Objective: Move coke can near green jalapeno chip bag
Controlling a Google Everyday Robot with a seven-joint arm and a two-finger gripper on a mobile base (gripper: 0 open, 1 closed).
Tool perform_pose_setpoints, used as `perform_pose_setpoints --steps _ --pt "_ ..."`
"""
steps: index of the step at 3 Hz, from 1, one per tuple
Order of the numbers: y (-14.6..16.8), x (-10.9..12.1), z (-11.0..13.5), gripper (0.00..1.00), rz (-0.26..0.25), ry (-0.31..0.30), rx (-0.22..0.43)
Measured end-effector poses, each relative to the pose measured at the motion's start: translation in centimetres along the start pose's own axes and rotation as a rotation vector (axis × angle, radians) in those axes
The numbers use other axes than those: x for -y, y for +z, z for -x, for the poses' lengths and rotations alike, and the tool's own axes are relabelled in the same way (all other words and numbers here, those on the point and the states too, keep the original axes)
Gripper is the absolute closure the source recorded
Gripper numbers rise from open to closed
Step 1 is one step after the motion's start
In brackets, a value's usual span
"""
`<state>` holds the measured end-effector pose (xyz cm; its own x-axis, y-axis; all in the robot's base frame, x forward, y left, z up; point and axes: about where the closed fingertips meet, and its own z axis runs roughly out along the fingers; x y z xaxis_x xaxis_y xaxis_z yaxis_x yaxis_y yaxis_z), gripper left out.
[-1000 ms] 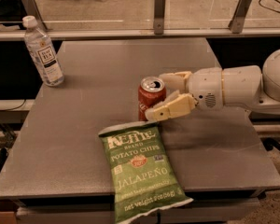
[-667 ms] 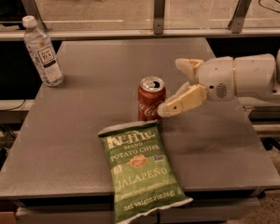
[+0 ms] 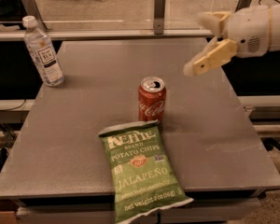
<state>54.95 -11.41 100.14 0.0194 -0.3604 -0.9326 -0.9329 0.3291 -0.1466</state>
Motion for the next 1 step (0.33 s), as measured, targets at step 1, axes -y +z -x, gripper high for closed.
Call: perform_pose_setpoints --steps 1 --pt "-1.81 1.33 2.70 0.00 -0.044 -0.043 0.031"
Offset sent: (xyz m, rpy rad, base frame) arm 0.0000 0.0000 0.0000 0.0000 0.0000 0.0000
